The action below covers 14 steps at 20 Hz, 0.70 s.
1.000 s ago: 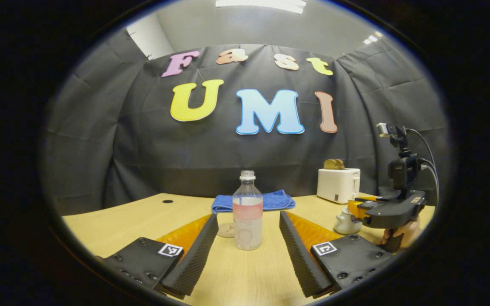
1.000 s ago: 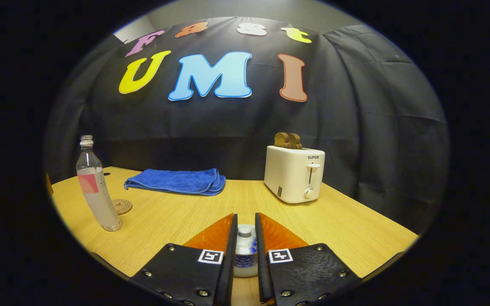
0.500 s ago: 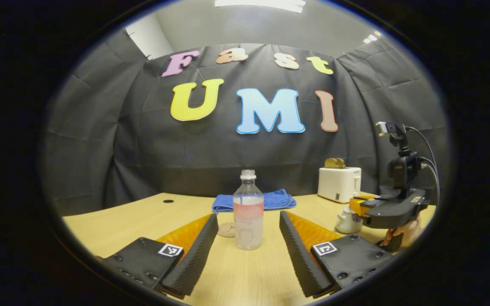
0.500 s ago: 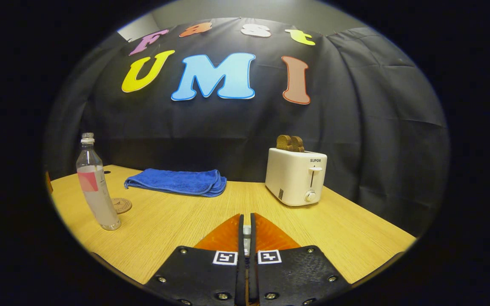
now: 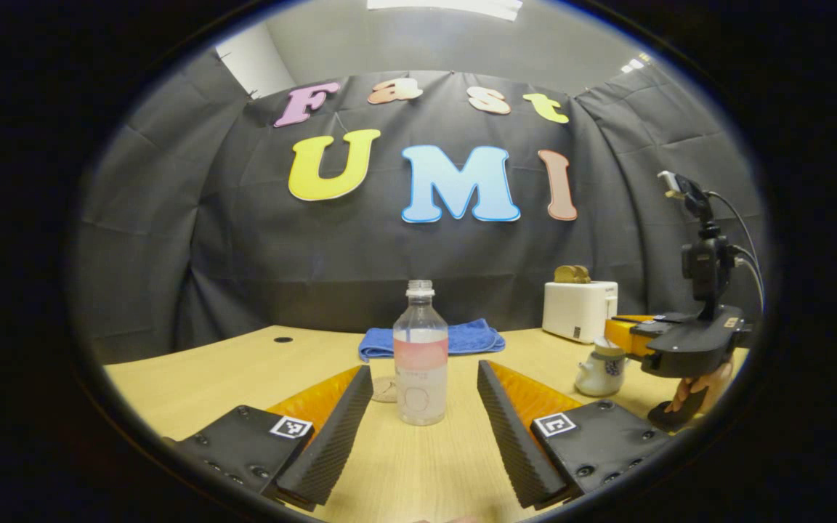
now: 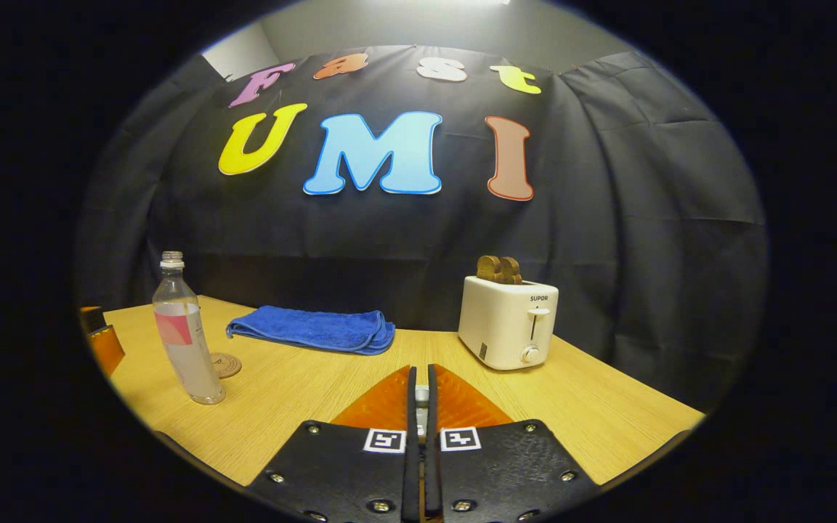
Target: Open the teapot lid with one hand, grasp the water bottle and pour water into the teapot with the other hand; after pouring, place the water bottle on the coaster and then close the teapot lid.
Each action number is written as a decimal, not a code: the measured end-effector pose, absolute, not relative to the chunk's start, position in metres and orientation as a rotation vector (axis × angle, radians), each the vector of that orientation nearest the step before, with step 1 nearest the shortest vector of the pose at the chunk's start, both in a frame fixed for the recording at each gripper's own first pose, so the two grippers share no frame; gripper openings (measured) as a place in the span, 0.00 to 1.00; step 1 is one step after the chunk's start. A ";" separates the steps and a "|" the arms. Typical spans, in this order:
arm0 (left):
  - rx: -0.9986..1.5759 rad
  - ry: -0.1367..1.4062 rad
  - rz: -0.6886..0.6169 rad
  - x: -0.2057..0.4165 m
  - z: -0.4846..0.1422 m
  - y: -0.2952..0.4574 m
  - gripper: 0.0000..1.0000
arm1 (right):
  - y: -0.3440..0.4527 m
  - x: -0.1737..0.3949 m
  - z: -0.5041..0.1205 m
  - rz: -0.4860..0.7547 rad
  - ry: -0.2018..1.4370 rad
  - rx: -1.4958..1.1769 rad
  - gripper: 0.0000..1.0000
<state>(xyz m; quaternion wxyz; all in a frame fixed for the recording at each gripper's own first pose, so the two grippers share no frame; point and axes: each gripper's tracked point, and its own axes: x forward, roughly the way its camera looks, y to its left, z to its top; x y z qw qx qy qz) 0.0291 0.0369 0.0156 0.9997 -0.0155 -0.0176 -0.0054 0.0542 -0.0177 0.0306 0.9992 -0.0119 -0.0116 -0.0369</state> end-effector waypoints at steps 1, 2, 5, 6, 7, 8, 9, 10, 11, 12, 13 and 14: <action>-0.032 -0.036 -0.014 0.033 0.017 0.036 0.99 | -0.016 0.049 0.033 -0.067 -0.031 -0.029 0.03; -0.031 -0.034 -0.014 0.038 0.017 0.037 0.99 | -0.015 0.043 0.036 -0.062 -0.039 -0.029 0.03; -0.018 -0.031 -0.005 0.060 0.015 0.040 0.99 | -0.011 0.023 0.039 -0.040 -0.056 -0.019 0.03; -0.011 -0.016 0.002 0.068 0.010 0.042 0.99 | -0.010 0.016 0.040 -0.035 -0.064 -0.016 0.03; -0.016 0.007 0.006 0.077 0.002 0.044 0.95 | -0.009 0.009 0.042 -0.033 -0.075 -0.014 0.03; -0.034 0.032 -0.003 0.084 -0.004 0.042 0.99 | -0.009 0.002 0.044 -0.033 -0.087 -0.013 0.03; -0.053 0.053 -0.015 0.090 -0.010 0.039 0.99 | -0.009 -0.004 0.046 -0.033 -0.095 -0.017 0.03; -0.065 0.068 -0.018 0.094 -0.014 0.039 0.99 | -0.008 -0.008 0.046 -0.031 -0.100 -0.022 0.03; -0.069 0.075 -0.010 0.097 -0.013 0.043 0.99 | -0.007 -0.012 0.047 -0.027 -0.100 -0.024 0.03; -0.072 0.069 -0.002 0.100 -0.012 0.046 0.99 | -0.006 -0.016 0.045 -0.020 -0.099 -0.022 0.03; -0.072 0.049 0.008 0.104 -0.004 0.049 0.99 | -0.006 -0.019 0.043 -0.014 -0.095 -0.016 0.03; -0.066 0.036 0.010 0.107 0.002 0.050 0.99 | -0.006 -0.021 0.042 -0.013 -0.092 -0.012 0.03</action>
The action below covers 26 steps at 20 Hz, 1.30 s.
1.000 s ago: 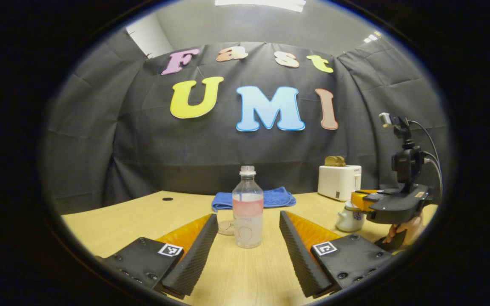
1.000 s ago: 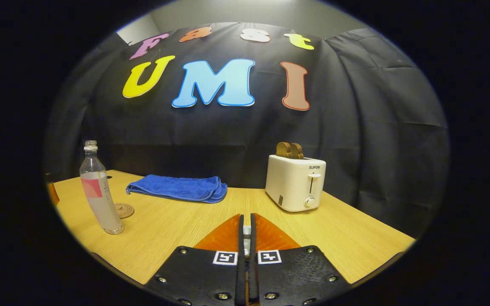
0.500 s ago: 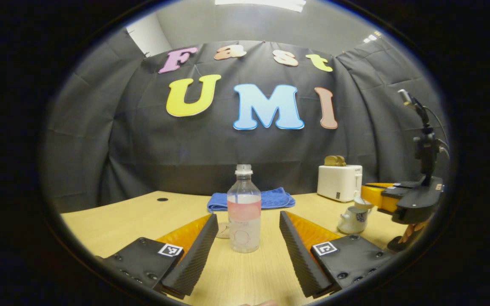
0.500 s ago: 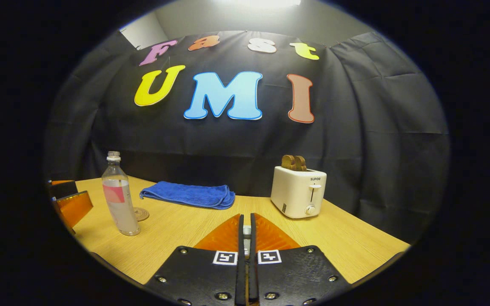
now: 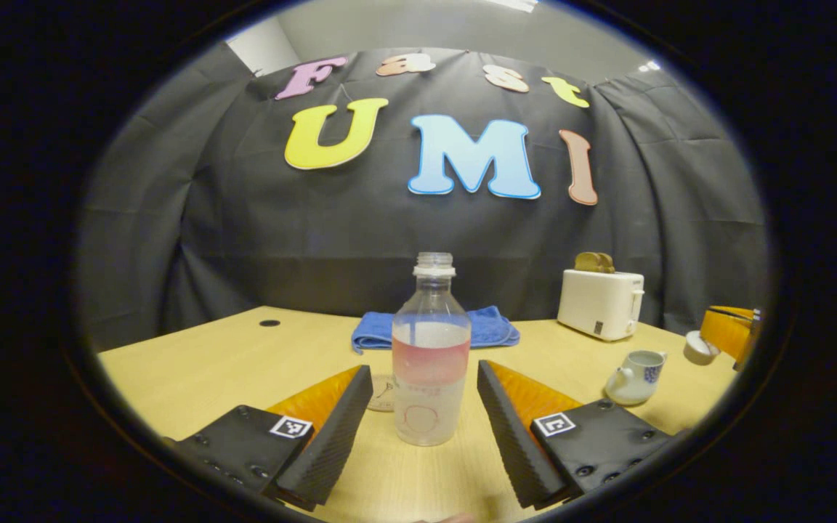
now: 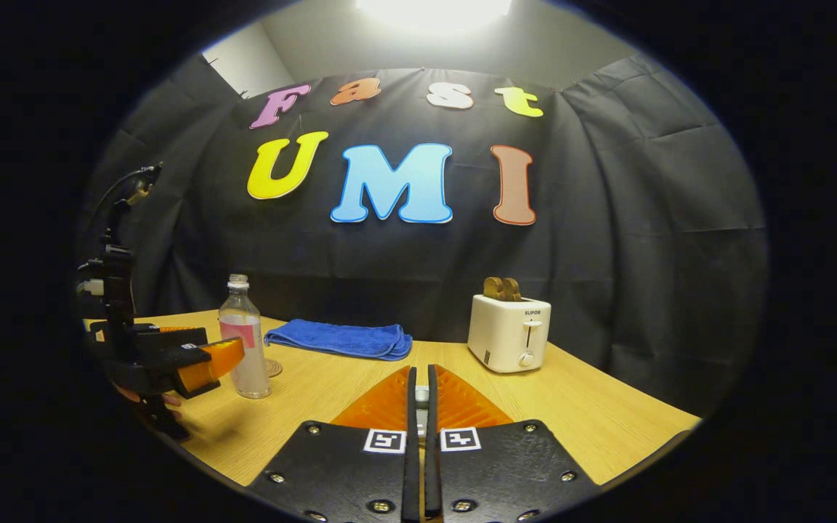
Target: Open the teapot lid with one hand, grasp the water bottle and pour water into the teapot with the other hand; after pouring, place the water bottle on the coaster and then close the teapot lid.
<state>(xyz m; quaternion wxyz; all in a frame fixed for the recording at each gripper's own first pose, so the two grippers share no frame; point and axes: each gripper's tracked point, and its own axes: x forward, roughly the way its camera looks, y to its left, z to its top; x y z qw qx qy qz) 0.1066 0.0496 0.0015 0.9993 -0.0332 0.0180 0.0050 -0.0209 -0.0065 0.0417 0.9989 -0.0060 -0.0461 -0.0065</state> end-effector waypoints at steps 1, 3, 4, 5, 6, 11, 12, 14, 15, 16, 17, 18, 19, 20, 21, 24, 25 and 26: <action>-0.061 0.028 0.008 0.110 0.004 0.049 0.99 | -0.008 -0.021 0.041 -0.014 -0.088 -0.013 0.03; -0.039 0.025 0.005 0.119 0.005 0.045 0.99 | -0.011 -0.024 0.040 -0.019 -0.087 -0.013 0.03; -0.032 0.025 0.003 0.122 0.006 0.044 0.99 | -0.012 -0.024 0.041 -0.023 -0.091 -0.016 0.03; -0.030 0.024 0.003 0.125 0.006 0.044 0.99 | -0.013 -0.025 0.041 -0.028 -0.095 -0.019 0.03; -0.037 0.024 0.004 0.128 0.006 0.044 0.99 | -0.014 -0.025 0.042 -0.030 -0.097 -0.022 0.03; -0.044 0.023 0.014 0.140 0.005 0.050 0.99 | -0.013 -0.027 0.040 -0.026 -0.097 -0.021 0.03; -0.043 0.023 0.011 0.142 0.007 0.049 0.99 | -0.013 -0.028 0.040 -0.025 -0.095 -0.020 0.03; -0.034 0.018 0.011 0.147 0.006 0.048 0.99 | -0.013 -0.028 0.038 -0.024 -0.092 -0.019 0.03; -0.030 0.017 0.007 0.149 0.006 0.046 0.99 | -0.014 -0.028 0.037 -0.025 -0.090 -0.019 0.03; -0.028 0.012 0.003 0.152 0.007 0.044 0.99 | -0.014 -0.027 0.036 -0.025 -0.088 -0.020 0.03; -0.026 0.014 -0.003 0.154 0.006 0.042 0.99 | -0.014 -0.027 0.036 -0.024 -0.086 -0.021 0.03; -0.026 0.018 -0.008 0.159 0.004 0.041 0.99 | -0.014 -0.028 0.036 -0.023 -0.084 -0.022 0.03; -0.025 0.019 -0.003 0.162 0.003 0.042 0.99 | -0.013 -0.029 0.036 -0.023 -0.085 -0.023 0.03; -0.022 0.019 0.004 0.163 0.001 0.044 0.99 | -0.013 -0.030 0.037 -0.022 -0.088 -0.028 0.03; -0.014 0.022 0.011 0.163 0.000 0.046 0.96 | -0.013 -0.032 0.037 -0.024 -0.090 -0.033 0.03; -0.012 0.026 0.014 0.161 0.000 0.045 0.89 | -0.009 -0.042 0.038 -0.011 -0.093 -0.021 0.03; -0.013 0.029 0.010 0.161 0.000 0.044 0.87 | -0.007 -0.048 0.038 -0.004 -0.094 -0.013 0.03; -0.016 0.034 0.005 0.159 0.000 0.043 0.87 | -0.006 -0.054 0.038 0.002 -0.094 -0.008 0.03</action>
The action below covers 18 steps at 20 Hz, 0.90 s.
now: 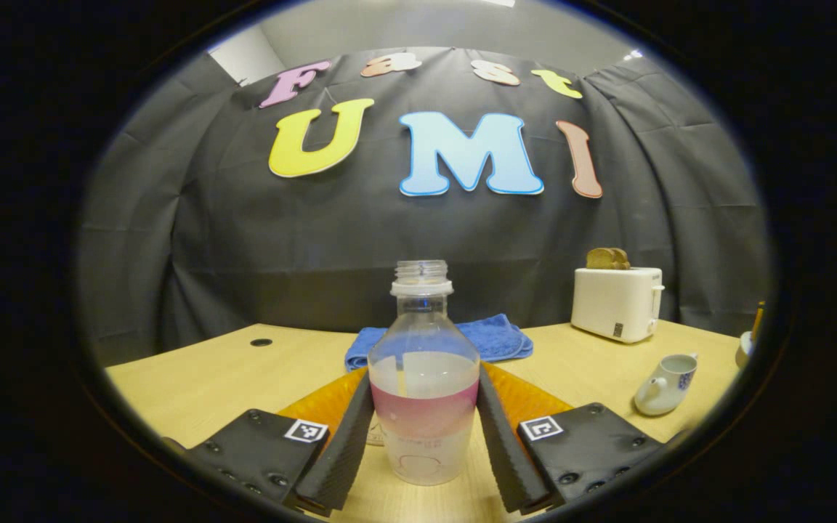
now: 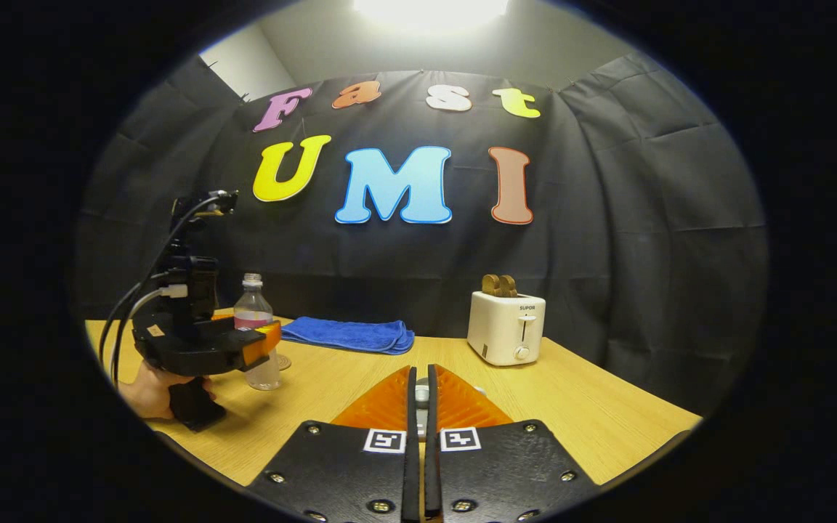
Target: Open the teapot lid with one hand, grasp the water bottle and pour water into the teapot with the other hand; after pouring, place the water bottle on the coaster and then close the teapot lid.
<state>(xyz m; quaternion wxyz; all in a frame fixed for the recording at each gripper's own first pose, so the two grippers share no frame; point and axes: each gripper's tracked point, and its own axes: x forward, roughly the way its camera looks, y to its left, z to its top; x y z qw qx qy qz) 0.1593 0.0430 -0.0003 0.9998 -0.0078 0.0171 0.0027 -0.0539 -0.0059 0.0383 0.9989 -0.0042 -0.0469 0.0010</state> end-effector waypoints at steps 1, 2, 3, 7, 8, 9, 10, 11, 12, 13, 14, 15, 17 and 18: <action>-0.015 0.038 0.002 0.157 -0.001 0.042 0.87 | -0.006 -0.060 0.039 0.006 -0.096 -0.004 0.03; -0.012 0.043 -0.005 0.155 0.000 0.039 0.87 | -0.006 -0.066 0.040 0.010 -0.096 0.001 0.03; -0.004 0.049 -0.012 0.153 0.000 0.037 0.87 | -0.005 -0.074 0.040 0.015 -0.099 0.009 0.03; 0.078 0.047 -0.027 0.143 0.004 0.023 0.86 | -0.004 -0.099 0.037 0.022 -0.102 0.011 0.03; 0.097 0.046 -0.032 0.140 0.006 0.019 0.86 | -0.004 -0.104 0.034 0.025 -0.097 0.016 0.03; 0.120 0.040 -0.042 0.138 0.010 0.014 0.86 | -0.003 -0.109 0.030 0.029 -0.091 0.025 0.03; 0.149 0.030 -0.043 0.136 0.013 0.010 0.86 | -0.003 -0.113 0.027 0.029 -0.086 0.032 0.03; 0.189 0.023 -0.042 0.134 0.018 0.007 0.86 | -0.003 -0.117 0.023 0.028 -0.080 0.035 0.03; 0.234 0.018 -0.045 0.133 0.020 0.002 0.85 | -0.004 -0.119 0.019 0.024 -0.074 0.040 0.03; 0.283 0.012 -0.046 0.131 0.024 -0.003 0.86 | -0.005 -0.123 0.017 0.025 -0.072 0.050 0.03; 0.370 0.008 -0.055 0.128 0.028 -0.012 0.84 | -0.006 -0.129 0.014 0.020 -0.069 0.063 0.03; 0.415 0.010 -0.067 0.128 0.030 -0.018 0.84 | -0.008 -0.134 0.014 0.012 -0.070 0.067 0.03; 0.503 0.009 -0.088 0.126 0.026 -0.032 0.84 | -0.009 -0.141 0.012 0.007 -0.072 0.067 0.03; 0.551 0.008 -0.093 0.125 0.026 -0.038 0.84 | -0.009 -0.145 0.010 0.006 -0.072 0.065 0.03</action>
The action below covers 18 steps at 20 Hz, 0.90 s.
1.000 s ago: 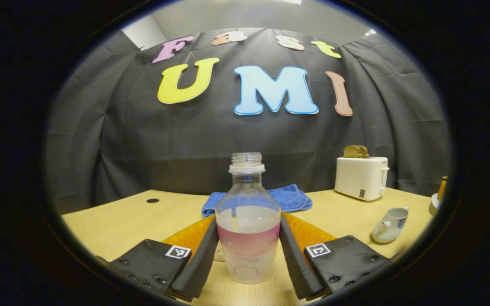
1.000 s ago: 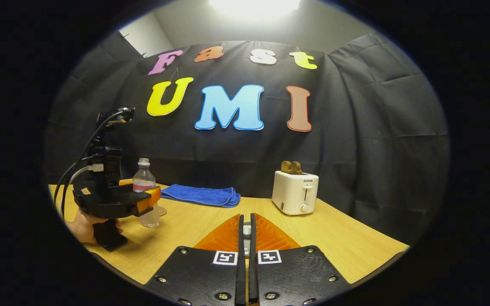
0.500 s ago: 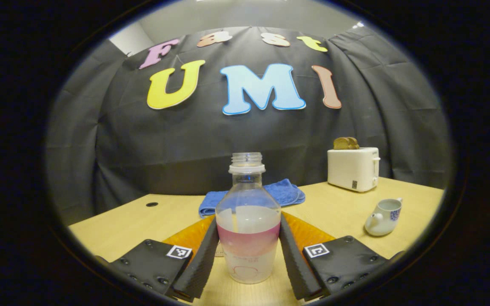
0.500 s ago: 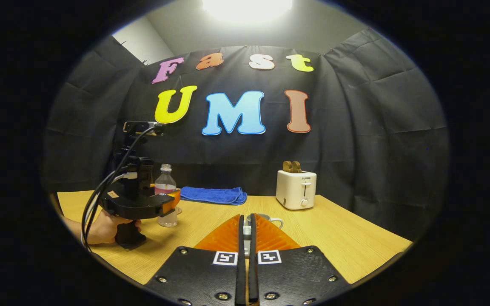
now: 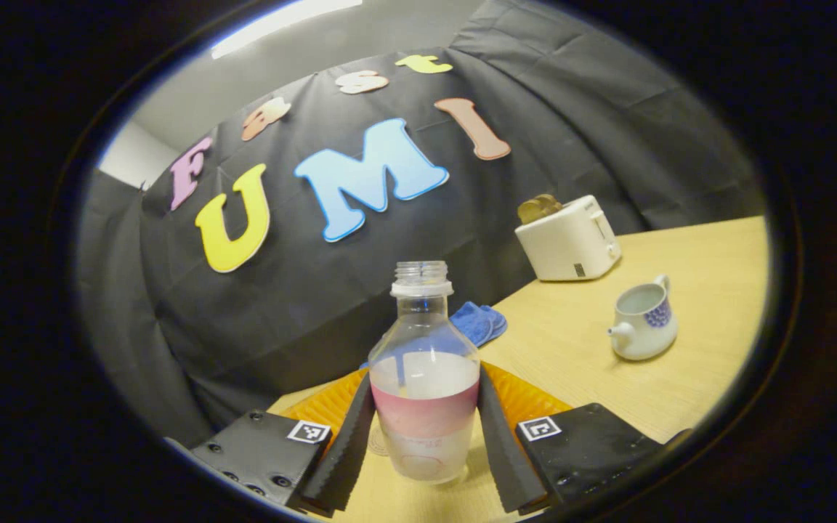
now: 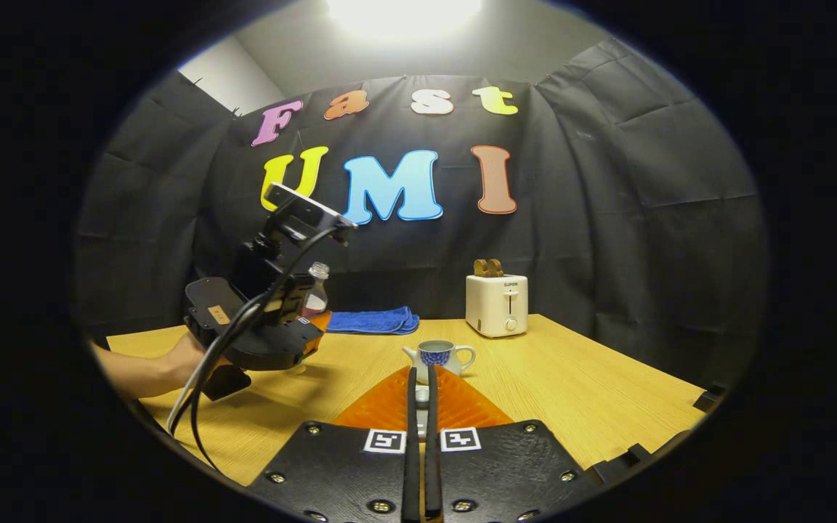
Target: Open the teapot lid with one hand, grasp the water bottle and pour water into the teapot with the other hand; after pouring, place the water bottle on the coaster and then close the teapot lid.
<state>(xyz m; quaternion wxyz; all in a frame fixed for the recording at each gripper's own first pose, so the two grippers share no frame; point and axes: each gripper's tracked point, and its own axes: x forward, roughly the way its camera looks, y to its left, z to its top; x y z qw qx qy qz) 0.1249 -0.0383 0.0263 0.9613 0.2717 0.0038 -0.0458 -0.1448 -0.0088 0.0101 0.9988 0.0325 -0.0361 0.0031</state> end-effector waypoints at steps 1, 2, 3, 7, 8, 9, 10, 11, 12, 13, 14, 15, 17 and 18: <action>0.606 0.008 -0.104 0.126 0.024 -0.047 0.84 | -0.009 -0.151 0.008 0.004 -0.070 0.063 0.03; 0.648 0.015 -0.117 0.127 0.020 -0.055 0.84 | -0.010 -0.154 0.007 0.001 -0.070 0.061 0.03; 0.688 0.019 -0.130 0.130 0.016 -0.062 0.84 | -0.012 -0.160 0.005 -0.005 -0.073 0.061 0.03; 0.836 0.033 -0.192 0.133 0.003 -0.089 0.84 | -0.021 -0.168 -0.003 -0.029 -0.074 0.053 0.03; 0.872 0.032 -0.200 0.133 0.000 -0.093 0.85 | -0.023 -0.168 -0.004 -0.034 -0.074 0.051 0.03; 0.913 0.023 -0.199 0.133 0.001 -0.098 0.84 | -0.026 -0.169 -0.007 -0.039 -0.072 0.052 0.03; 0.957 0.003 -0.190 0.132 0.005 -0.101 0.84 | -0.028 -0.170 -0.008 -0.043 -0.073 0.054 0.03; 1.004 -0.023 -0.176 0.131 0.011 -0.105 0.84 | -0.030 -0.171 -0.009 -0.048 -0.073 0.054 0.03; 1.046 -0.039 -0.166 0.133 0.012 -0.107 0.84 | -0.030 -0.171 -0.010 -0.051 -0.072 0.055 0.03; 1.082 -0.042 -0.168 0.134 0.012 -0.111 0.84 | -0.030 -0.171 -0.011 -0.050 -0.069 0.058 0.03; 1.115 -0.036 -0.176 0.135 0.010 -0.115 0.84 | -0.029 -0.171 -0.011 -0.046 -0.067 0.061 0.03; 1.148 -0.033 -0.183 0.137 0.007 -0.118 0.84 | -0.029 -0.171 -0.011 -0.045 -0.067 0.062 0.03; 1.202 -0.027 -0.202 0.138 0.003 -0.125 0.85 | -0.028 -0.173 -0.010 -0.041 -0.072 0.064 0.03; 1.224 -0.016 -0.215 0.139 -0.002 -0.127 0.84 | -0.028 -0.174 -0.010 -0.040 -0.072 0.062 0.03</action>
